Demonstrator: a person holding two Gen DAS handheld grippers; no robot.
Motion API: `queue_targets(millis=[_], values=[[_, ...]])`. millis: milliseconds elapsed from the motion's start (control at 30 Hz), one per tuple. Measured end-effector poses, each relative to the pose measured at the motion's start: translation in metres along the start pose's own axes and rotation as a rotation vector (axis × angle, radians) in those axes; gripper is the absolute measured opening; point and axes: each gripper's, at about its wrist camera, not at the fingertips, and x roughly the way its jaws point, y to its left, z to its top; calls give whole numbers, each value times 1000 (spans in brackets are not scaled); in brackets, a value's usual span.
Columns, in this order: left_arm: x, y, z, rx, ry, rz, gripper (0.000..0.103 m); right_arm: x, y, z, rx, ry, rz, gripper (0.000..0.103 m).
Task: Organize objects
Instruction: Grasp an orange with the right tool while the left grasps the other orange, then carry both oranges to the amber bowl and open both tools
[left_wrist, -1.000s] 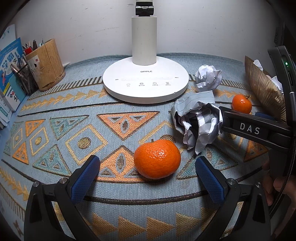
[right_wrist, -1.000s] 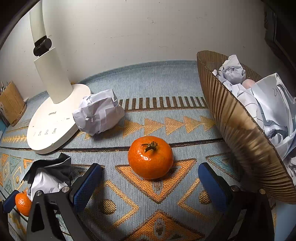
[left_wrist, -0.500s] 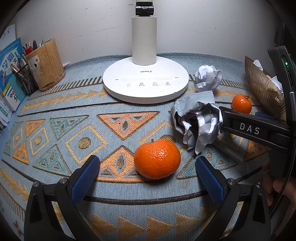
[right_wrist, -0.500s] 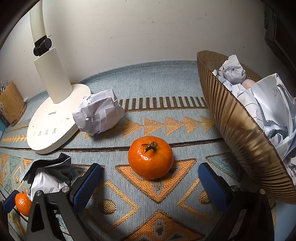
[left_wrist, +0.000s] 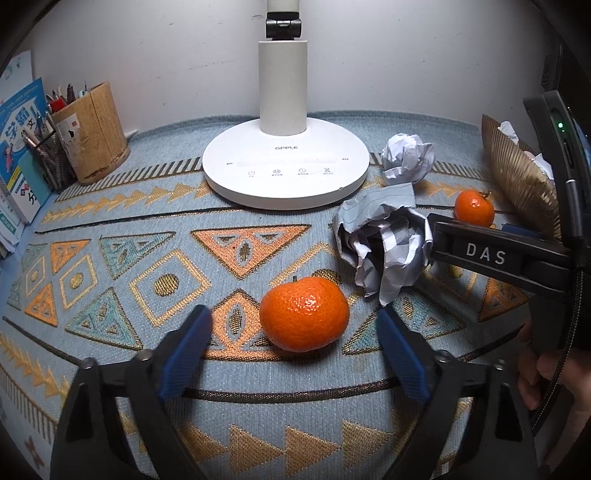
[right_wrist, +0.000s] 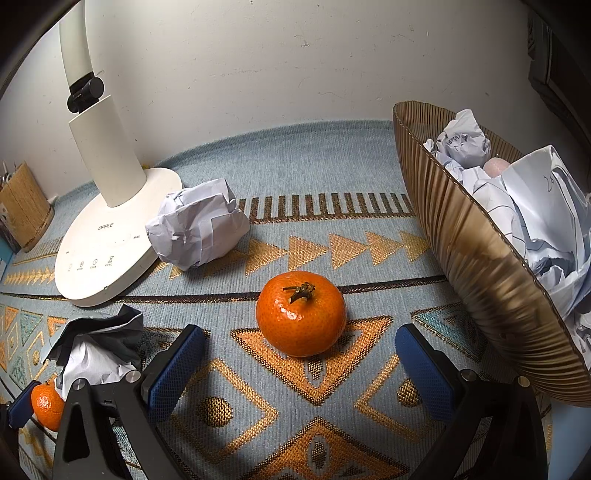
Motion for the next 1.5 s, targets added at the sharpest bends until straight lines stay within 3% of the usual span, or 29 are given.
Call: queue_targets(millis=[33,67,133,233,433,567,733,833,1100,1167,1233,1367,1500], values=[[-4,1,-1,-7,-20,-17,36,-6,-1,0,7,-35,-7,48],[-4,3,-1,-22,-22,-31,36,-12,-2,-1,7,-63,6,39],[-5,9,-1,-53,-34,-24,36,-14,-2,-1,-10,-77,93,38],[-18,17,-4,-95,-96,-13,36,-19,-8,-2,4,-108,140,38],[-24,25,-5,-137,-130,33,36,-47,-26,-11,51,-258,310,39],[-25,25,-5,-136,-142,38,36,-72,-12,-16,6,-352,380,39],[-35,31,-11,-176,-199,59,36,-82,11,-19,-86,-374,330,39],[-33,36,-11,-196,-192,56,36,-82,19,-21,-129,-371,322,39],[-44,30,-14,-171,-253,54,36,-83,12,-24,-90,-388,302,39],[-42,25,-11,-154,-239,42,36,-85,9,-25,-103,-376,333,39],[-41,18,2,-155,-219,14,36,-95,2,-23,-112,-380,352,39],[-53,-14,51,-147,-270,-56,36,-137,-35,8,-95,-459,359,39],[-69,-72,109,-43,-340,-118,36,-173,-90,47,-37,-530,253,39]])
